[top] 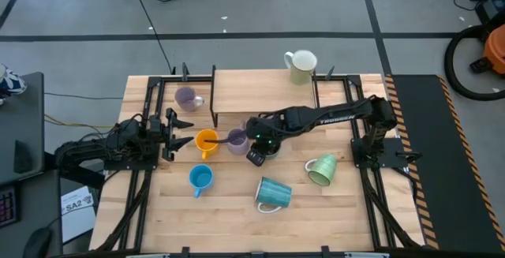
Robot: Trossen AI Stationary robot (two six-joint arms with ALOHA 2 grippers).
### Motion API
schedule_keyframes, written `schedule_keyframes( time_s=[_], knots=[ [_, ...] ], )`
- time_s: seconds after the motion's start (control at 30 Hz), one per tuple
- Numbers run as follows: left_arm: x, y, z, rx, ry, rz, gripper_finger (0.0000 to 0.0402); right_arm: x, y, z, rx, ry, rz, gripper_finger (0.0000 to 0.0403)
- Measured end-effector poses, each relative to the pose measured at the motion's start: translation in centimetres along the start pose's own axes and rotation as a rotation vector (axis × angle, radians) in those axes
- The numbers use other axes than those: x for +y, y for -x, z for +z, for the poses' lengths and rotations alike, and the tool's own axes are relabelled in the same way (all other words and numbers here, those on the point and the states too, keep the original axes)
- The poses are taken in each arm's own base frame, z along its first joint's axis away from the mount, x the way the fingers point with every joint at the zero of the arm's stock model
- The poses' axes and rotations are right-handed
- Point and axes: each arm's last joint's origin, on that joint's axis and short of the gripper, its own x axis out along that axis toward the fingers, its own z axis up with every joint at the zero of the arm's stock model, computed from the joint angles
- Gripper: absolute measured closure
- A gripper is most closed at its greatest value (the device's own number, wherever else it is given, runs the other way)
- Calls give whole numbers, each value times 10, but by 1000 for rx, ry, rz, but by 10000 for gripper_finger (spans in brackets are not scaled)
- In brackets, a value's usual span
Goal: Place coffee mugs
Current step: Put the dark green mug on the shelf
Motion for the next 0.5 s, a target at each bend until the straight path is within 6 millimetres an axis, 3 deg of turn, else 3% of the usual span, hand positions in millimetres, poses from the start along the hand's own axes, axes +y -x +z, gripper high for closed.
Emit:
schedule_keyframes(
  time_s=[0.5],
  knots=[
    [0,0,0,0,0,0,164,-11,-24,-12,-14,1,-54,242]
  ],
)
